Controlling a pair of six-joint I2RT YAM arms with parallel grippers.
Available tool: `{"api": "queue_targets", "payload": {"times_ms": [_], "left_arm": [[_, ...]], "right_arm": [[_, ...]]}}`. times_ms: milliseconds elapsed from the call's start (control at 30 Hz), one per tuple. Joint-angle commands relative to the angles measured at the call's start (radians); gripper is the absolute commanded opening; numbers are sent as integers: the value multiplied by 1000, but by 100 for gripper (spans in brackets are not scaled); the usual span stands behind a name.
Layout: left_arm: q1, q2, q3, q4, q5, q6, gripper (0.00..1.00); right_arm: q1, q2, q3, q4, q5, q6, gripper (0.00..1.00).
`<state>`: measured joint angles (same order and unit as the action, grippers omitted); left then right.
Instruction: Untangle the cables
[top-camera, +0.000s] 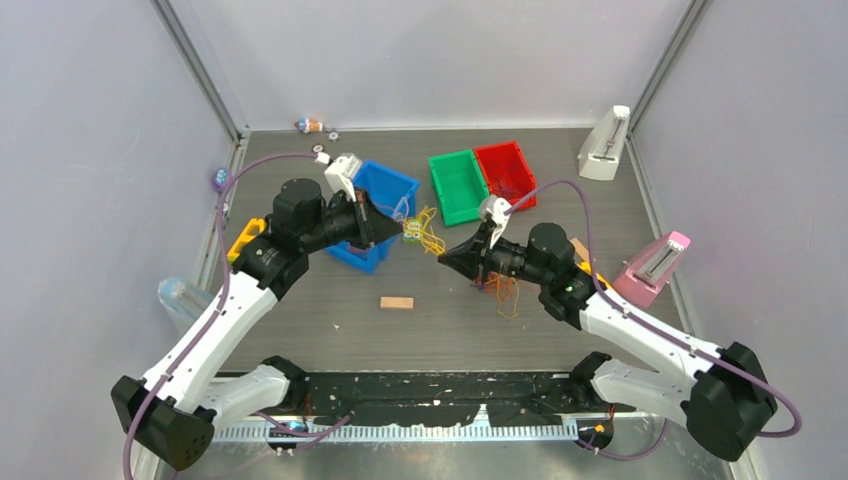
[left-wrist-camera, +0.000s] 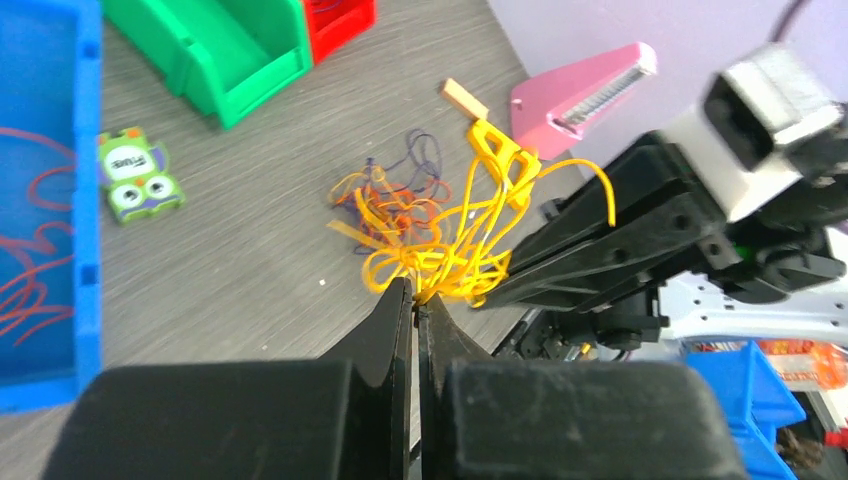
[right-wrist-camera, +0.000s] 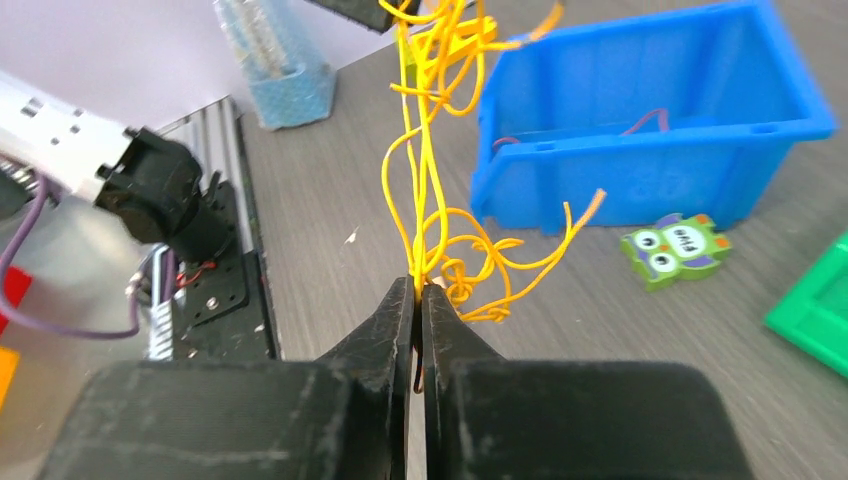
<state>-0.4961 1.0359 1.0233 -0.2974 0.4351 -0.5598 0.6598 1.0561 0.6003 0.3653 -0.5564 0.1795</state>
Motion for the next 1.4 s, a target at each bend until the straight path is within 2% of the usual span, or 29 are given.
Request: {"api": "queue_targets", "payload": {"times_ms": [0, 300, 467, 633, 733, 767, 833, 900, 967, 1000, 1133, 1233, 1367], "left_arm": [[61, -69, 25, -8, -172, 27, 0], [149, -188, -48, -52, -361, 42, 0], [154, -210, -58, -75, -423, 58, 0], [180, -281, -33, -157, -677, 88, 0], [234, -344, -31, -147, -722, 99, 0], [239, -358, -40, -114, -684, 117, 0], [240, -358, -66, -35, -505, 141, 0], [234, -317, -79, 16, -301, 135, 10], [206, -258, -81, 54, -160, 138, 28], [173, -230, -79, 59, -132, 147, 41], [38, -163, -77, 102, -99, 244, 74], [-39, -129, -77, 135, -83, 323, 86], [-83, -99, -110, 215, -74, 400, 90]], "right_arm": [[0, -80, -31, -117, 221, -21, 5], [-94, -158, -75, -333, 591, 94, 5], [-141, -170, -56, -413, 654, 107, 5], [-202, -127, 32, -542, 779, 125, 5], [-269, -83, 95, -582, 735, 80, 5], [-274, -84, 100, -563, 659, 61, 5], [-276, -101, 101, -519, 515, 21, 5], [-276, -114, 117, -496, 411, 2, 5], [-276, -114, 156, -504, 336, -6, 5], [-276, -111, 172, -513, 274, -14, 5], [-276, -71, 293, -597, 77, -33, 6], [-277, -44, 384, -675, -12, -37, 5], [-276, -33, 469, -744, -141, -32, 6]]}}
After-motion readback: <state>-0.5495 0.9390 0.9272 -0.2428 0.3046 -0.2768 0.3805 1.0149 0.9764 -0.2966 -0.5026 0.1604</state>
